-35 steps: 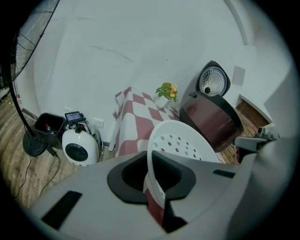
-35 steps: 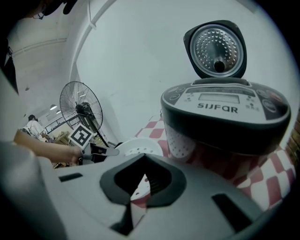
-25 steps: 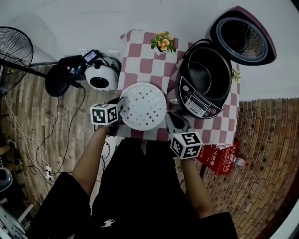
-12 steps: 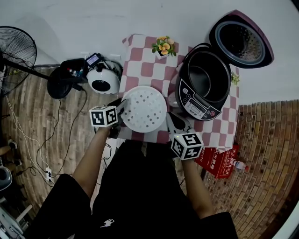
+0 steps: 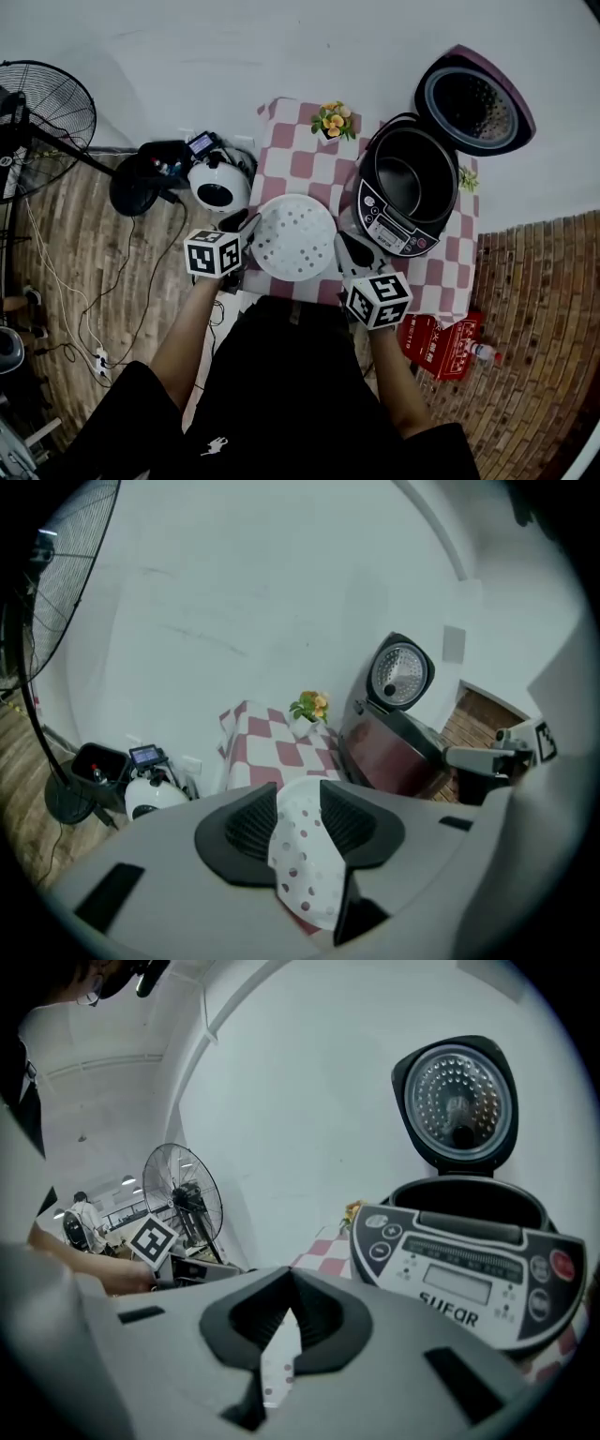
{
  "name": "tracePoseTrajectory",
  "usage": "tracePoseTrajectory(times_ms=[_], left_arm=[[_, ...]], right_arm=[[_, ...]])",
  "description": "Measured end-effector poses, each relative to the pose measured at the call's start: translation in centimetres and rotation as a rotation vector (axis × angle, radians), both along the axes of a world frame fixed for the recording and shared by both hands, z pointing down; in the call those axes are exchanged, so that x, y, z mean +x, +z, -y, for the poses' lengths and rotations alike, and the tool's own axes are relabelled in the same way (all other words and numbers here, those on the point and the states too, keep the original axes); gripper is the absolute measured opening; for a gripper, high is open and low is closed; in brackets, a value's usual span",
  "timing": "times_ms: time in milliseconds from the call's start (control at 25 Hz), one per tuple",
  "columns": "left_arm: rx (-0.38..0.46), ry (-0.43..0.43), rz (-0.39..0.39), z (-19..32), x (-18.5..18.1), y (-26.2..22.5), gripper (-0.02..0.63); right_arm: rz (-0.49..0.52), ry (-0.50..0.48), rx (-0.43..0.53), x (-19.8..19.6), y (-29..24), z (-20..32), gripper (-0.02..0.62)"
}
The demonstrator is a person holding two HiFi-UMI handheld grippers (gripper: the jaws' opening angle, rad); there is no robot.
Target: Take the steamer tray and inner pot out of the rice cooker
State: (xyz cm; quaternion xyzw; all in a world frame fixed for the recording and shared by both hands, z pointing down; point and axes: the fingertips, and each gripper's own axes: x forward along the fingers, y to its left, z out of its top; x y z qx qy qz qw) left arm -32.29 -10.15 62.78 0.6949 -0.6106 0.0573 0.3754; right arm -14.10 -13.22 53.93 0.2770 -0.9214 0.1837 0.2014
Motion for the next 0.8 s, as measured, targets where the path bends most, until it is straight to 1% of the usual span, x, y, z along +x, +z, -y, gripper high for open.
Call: tracePoseTrajectory(times_ms=[80, 240, 360, 440, 640, 800], left_arm=[[0.032, -0.002, 0.03, 0.2, 0.0, -1.7, 0.136], [0.108, -0.01, 0.091, 0.9, 0.2, -5.6, 0.077], [0.175, -0.017, 0.123, 1.6, 0.2, -9.0, 0.026], [0.209, -0.01, 0.14, 2.2, 0.5, -11.0, 0.01], [0.256, -0.001, 0.167, 4.0, 1.8, -14.6, 0.003], [0.277, 0.001, 0.195, 6.0, 3.1, -16.6, 0.003]], right_arm=[[0.02, -0.01, 0.017, -0.2, -1.2, 0.2, 0.002], [0.058, -0.027, 0.058, -0.2, -3.9, 0.9, 0.002], [0.086, -0.006, 0.1, 0.2, -6.2, 1.8, 0.002], [0.091, 0.005, 0.119, 0.7, -7.4, 2.4, 0.002], [0.085, 0.037, 0.151, 3.2, -9.3, 4.7, 0.002], [0.068, 0.068, 0.178, 6.1, -10.2, 7.1, 0.002]])
